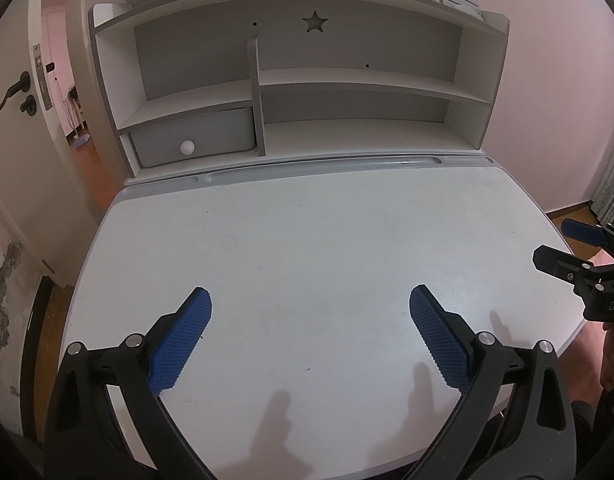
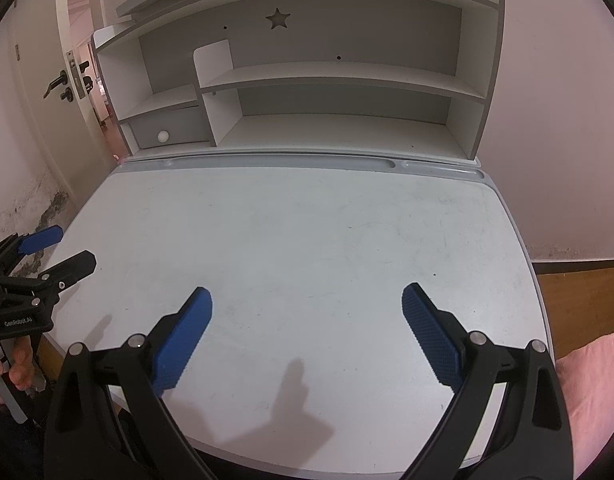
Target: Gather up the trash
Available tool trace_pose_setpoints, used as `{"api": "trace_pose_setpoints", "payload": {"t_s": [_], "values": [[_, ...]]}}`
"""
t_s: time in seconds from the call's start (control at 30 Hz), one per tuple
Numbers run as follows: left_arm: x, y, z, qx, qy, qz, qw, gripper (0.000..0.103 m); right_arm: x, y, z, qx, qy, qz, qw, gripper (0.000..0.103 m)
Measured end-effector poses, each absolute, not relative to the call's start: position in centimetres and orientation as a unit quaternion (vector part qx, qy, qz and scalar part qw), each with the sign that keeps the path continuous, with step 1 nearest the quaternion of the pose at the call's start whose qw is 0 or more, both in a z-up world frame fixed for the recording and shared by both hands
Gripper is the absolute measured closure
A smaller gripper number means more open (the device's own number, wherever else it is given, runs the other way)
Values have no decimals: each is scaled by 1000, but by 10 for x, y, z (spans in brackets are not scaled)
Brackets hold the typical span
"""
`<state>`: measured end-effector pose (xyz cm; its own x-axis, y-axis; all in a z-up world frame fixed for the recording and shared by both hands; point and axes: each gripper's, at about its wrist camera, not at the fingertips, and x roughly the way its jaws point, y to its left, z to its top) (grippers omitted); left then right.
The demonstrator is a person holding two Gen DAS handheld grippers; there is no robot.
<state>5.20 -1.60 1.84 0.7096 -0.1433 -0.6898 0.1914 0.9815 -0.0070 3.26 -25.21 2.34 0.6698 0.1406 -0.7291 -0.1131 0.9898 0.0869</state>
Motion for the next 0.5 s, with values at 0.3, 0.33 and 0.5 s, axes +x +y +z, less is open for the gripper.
{"api": "trace_pose_setpoints", "payload": {"t_s": [0.3,0.33,0.5], "values": [[50,-17,18,31,373,-89,923,7,32,-252,23,15,400,70,914,10],[50,-18,17,31,373,-89,923,7,32,-252,23,15,401,69,914,10],[50,-18,18,31,373,-89,923,7,31,-253,23,15,400,70,914,10]]}}
